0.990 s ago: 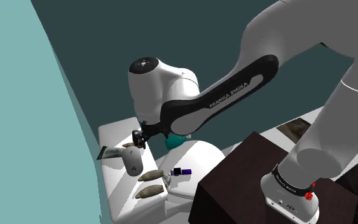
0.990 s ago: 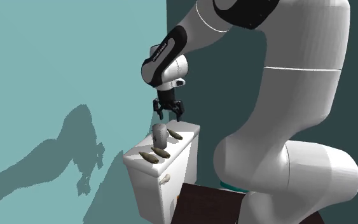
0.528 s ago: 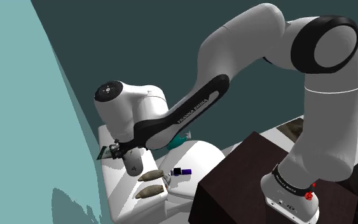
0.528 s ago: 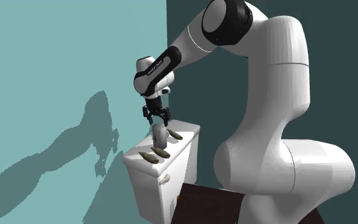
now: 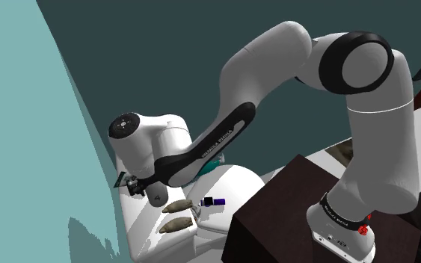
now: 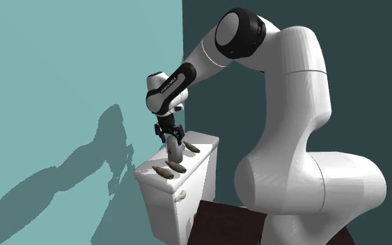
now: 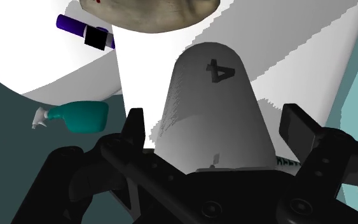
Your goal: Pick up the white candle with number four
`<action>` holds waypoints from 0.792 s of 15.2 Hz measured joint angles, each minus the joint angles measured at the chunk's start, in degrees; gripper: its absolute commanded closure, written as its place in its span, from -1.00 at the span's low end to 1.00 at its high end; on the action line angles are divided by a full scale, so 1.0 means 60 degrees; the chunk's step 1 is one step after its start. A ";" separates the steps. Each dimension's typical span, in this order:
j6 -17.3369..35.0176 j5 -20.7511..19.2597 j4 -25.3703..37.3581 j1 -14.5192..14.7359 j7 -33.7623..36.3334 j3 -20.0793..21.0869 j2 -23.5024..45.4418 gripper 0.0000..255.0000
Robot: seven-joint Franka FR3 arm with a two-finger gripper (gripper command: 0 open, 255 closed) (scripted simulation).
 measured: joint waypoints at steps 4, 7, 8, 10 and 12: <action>0.0116 -0.0093 -0.0029 0.0050 0.0087 -0.0051 0.0097 1.00; 0.0123 -0.0100 -0.0020 0.0057 0.0091 -0.0052 0.0104 1.00; 0.0123 -0.0100 -0.0018 0.0058 0.0091 -0.0051 0.0104 1.00; 0.0119 -0.0099 -0.0009 0.0060 0.0088 -0.0051 0.0108 1.00; 0.0127 -0.0105 -0.0012 0.0065 0.0096 -0.0051 0.0110 1.00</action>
